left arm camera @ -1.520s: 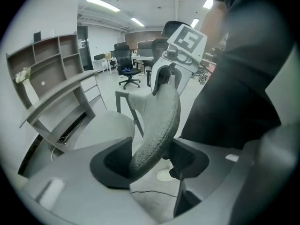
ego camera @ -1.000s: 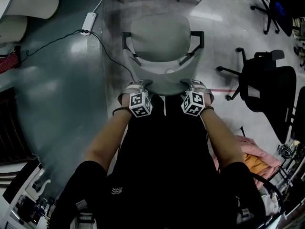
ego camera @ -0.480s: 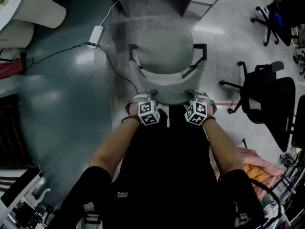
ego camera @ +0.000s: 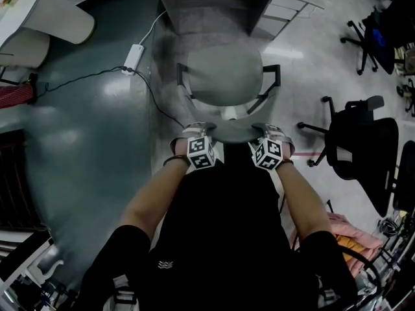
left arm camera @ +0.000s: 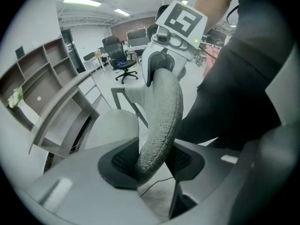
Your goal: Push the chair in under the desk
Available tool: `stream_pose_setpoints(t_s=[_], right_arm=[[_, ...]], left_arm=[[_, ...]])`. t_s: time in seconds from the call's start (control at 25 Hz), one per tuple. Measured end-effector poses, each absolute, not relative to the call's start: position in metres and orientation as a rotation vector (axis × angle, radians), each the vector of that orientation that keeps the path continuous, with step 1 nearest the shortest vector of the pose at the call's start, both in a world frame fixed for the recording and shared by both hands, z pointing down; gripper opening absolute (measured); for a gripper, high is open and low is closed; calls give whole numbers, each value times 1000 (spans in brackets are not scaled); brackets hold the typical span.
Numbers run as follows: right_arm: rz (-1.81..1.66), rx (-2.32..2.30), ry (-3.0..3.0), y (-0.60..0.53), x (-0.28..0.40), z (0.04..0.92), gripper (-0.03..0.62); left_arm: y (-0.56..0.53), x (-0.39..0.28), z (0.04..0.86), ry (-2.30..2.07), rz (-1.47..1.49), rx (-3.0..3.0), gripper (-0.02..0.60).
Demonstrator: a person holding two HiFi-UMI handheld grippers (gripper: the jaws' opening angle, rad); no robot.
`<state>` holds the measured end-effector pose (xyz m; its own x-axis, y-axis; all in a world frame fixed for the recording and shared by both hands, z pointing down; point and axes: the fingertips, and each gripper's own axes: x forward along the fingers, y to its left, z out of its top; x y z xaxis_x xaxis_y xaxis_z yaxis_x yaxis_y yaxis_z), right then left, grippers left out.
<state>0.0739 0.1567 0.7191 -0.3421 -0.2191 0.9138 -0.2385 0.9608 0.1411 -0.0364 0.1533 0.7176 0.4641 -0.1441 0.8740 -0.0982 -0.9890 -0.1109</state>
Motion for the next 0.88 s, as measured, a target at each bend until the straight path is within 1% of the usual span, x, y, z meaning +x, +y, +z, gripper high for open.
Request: stream_pose_setpoints(t_s=[0.48,0.88], right_arm=[[8,318,-1955,96,66,721,186],[16,305,-1936,39,66,722,184]], left_arm=[[94,-44,720,225,-1652,-2639,164],[38,-44,720,261,-1649,-2649,166]])
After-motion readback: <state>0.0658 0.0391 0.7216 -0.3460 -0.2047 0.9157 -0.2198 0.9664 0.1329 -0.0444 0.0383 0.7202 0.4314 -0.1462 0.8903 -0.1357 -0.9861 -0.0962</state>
